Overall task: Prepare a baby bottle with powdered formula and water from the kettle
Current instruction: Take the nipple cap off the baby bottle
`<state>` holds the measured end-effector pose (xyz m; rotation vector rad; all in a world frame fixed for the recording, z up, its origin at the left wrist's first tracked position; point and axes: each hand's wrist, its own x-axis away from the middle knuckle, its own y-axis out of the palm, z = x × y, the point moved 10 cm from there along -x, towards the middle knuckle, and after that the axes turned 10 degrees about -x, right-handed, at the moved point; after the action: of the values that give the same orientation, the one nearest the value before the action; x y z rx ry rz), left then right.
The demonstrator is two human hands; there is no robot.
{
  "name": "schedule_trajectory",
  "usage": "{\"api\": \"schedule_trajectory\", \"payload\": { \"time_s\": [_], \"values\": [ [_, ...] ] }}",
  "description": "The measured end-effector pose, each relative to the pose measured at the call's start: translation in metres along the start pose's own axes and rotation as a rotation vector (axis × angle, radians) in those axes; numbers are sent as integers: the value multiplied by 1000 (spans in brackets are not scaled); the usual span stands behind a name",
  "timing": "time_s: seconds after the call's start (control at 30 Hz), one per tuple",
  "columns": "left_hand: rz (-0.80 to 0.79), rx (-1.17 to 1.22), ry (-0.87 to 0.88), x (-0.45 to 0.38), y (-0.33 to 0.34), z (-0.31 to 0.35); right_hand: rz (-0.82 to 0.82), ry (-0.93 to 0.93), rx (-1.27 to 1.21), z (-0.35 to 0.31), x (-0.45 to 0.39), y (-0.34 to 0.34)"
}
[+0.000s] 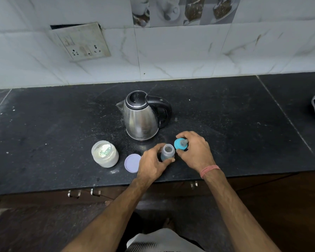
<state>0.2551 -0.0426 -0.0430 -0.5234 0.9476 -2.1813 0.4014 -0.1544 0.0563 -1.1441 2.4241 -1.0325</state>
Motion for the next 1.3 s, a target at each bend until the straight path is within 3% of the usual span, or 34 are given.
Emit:
{"api": "schedule_trajectory", "payload": {
  "time_s": [0.23, 0.83, 1.3],
  "values": [
    [13, 112, -76, -1, -1, -4, -16, 43, 109, 22, 0, 5],
    [47, 138, -141, 15, 0, -35, -146, -13, 457, 28, 1, 40],
    [75, 172, -111, 21, -4, -32, -195, -24, 487, 34, 6, 52]
  ]
}}
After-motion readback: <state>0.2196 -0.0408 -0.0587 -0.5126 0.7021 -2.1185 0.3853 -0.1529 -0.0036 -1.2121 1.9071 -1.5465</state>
